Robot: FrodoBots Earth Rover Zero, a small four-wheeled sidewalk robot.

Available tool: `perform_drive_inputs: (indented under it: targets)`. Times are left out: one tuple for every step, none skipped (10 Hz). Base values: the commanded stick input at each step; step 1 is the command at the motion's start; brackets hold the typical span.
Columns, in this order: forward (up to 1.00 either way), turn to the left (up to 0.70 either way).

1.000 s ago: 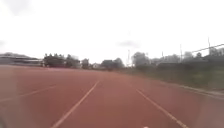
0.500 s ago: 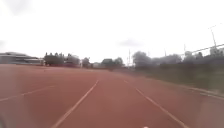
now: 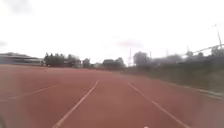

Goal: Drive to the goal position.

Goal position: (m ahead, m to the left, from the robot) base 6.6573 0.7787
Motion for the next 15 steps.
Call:
perform_drive_inputs:
  targets:
    - [0.7, 0.0]
    - [0.7, 0.0]
    - [0.7, 0.0]
    - [0.7, 0.0]
    - [0.7, -0.12]
    - [0.7, -0.34]
    - [0.7, -0.35]
    - [0.7, -0.26]
    - [0.7, -0.01]
    - [0.7, 0.0]
    - [0.7, 0.0]
    - [0.7, 0.0]
    - [0.7, 0.0]
    - [0.7, 0.0]
    - [0.7, 0.0]
